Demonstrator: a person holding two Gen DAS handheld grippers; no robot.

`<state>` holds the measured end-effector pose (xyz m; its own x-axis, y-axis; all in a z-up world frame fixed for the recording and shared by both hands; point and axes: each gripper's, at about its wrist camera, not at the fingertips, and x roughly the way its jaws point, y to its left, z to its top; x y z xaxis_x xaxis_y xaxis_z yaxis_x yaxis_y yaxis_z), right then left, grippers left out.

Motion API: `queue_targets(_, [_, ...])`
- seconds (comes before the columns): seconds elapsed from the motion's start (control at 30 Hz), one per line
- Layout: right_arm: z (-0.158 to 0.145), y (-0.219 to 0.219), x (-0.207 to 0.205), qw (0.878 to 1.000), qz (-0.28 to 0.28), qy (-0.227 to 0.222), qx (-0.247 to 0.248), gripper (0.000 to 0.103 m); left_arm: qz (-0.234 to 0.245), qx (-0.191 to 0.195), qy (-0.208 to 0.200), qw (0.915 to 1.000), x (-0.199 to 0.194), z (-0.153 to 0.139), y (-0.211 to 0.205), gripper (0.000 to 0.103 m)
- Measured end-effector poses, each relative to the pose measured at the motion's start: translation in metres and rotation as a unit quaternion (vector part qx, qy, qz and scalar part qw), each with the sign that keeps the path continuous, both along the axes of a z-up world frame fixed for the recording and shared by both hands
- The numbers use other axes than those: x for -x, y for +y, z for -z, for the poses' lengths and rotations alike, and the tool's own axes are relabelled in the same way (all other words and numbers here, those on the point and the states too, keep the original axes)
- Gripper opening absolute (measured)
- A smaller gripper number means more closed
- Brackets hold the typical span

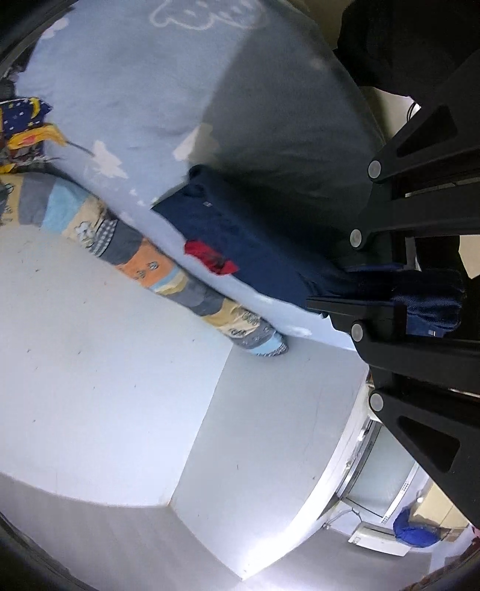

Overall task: Fold large clothes
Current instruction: 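Lift the hem with both tools and carry it toward the red collar, then lower the hem onto the collar and open both tools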

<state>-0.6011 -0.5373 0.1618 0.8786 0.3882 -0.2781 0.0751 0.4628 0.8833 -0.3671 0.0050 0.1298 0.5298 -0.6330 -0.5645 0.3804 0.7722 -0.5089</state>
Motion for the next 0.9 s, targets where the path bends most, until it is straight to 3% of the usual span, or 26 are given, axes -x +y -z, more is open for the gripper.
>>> queue_targets(0.3, [-0.029, -0.019, -0.049, 1.0, 0.0, -0.025, -0.015, 0.01, -0.002, 0.001, -0.037, 0.9993, -0.05, -0.044, -0.012, 0.018])
queue_targets(0.57, [-0.053, -0.064, -0.17, 0.999, 0.025, -0.011, -0.043, 0.01, -0.035, 0.024, -0.006, 0.9991, -0.165, -0.071, -0.04, 0.018])
queue_targets(0.73, [-0.041, -0.091, -0.272, 0.998, 0.038, 0.029, -0.039, 0.01, -0.044, 0.017, 0.05, 0.9976, -0.262, -0.052, -0.078, 0.018])
queue_targets(0.9, [0.014, -0.12, -0.37, 0.991, 0.066, 0.106, -0.037, 0.011, -0.042, -0.007, 0.135, 0.9899, -0.366, 0.015, -0.121, 0.021])
